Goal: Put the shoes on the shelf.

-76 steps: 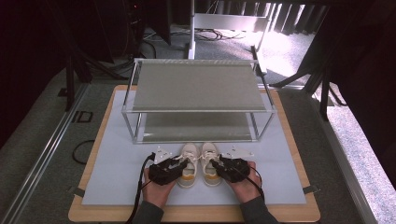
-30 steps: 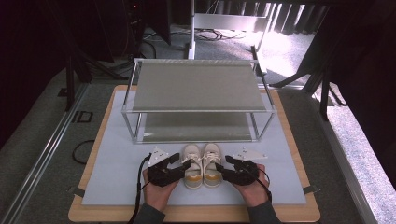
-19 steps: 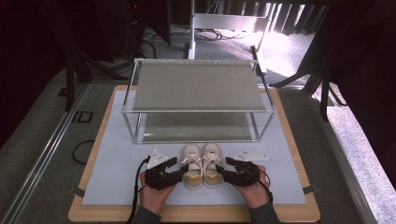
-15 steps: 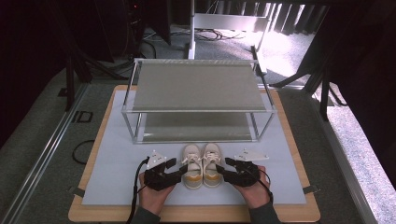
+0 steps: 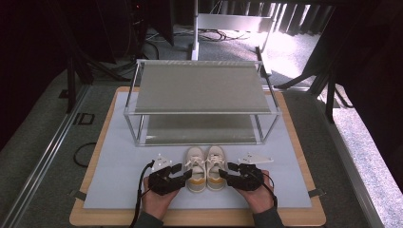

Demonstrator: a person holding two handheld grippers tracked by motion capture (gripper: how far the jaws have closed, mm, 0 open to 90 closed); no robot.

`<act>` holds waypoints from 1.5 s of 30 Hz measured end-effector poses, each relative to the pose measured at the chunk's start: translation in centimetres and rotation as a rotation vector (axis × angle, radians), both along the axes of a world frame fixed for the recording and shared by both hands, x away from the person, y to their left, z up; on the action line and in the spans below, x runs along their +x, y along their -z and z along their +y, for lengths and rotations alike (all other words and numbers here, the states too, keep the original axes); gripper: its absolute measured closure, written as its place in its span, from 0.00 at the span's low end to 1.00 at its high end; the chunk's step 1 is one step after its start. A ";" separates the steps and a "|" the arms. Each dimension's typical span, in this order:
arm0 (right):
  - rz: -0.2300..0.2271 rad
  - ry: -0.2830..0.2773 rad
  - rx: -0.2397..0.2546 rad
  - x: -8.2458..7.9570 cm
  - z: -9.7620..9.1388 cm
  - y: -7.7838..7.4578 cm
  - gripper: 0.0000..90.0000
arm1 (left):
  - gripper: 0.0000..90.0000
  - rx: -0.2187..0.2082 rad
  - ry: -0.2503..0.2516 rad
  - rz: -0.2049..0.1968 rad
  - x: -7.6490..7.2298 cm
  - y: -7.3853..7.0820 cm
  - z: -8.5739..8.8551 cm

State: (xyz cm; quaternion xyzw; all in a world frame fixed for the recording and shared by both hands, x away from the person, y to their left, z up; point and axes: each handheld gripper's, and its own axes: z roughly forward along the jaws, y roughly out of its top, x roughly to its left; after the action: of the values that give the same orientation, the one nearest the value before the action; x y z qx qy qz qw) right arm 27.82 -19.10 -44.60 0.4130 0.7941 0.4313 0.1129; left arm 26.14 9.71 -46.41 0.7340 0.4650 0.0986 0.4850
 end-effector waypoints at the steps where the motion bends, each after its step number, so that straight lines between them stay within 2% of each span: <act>1: 0.002 -0.002 0.003 0.0 0.0 0.0 0.57 | 0.53 0.001 0.003 0.001 0.0 0.0 0.0; 7: -0.007 0.000 0.005 -0.2 -0.2 -0.2 0.59 | 0.53 0.004 0.008 -0.006 -0.3 -0.2 -0.1; 18: 0.013 0.013 0.015 -0.4 -0.3 -0.1 0.64 | 0.55 0.006 0.009 -0.002 -0.2 -0.1 -0.3; 23: 0.023 0.016 0.020 -0.3 -0.3 -0.1 0.64 | 0.58 0.016 0.011 -0.012 -0.2 -0.1 -0.5; 28: 0.024 0.017 0.018 -0.3 0.0 0.0 0.64 | 0.60 0.014 0.012 -0.005 -0.2 -0.1 -0.7; 34: 0.057 0.036 0.030 0.0 0.3 0.3 0.65 | 0.61 0.011 0.017 0.004 0.0 0.0 -0.9; 38: 0.054 0.048 0.016 0.0 0.5 0.2 0.68 | 0.62 0.017 0.008 0.001 0.0 0.0 -1.0; 42: 0.037 0.056 -0.008 -0.2 0.8 0.2 0.72 | 0.67 0.042 -0.001 -0.009 -0.1 0.0 -1.3; 45: 0.030 0.066 -0.015 -0.3 1.0 0.3 0.77 | 0.71 0.045 -0.003 -0.007 0.0 0.0 -1.4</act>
State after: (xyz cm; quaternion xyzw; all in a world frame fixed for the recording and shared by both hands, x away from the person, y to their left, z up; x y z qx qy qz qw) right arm 27.56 -18.11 -44.87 0.4445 0.7849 0.4153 0.1183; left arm 26.11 8.31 -46.36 0.7437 0.4619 0.1122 0.4700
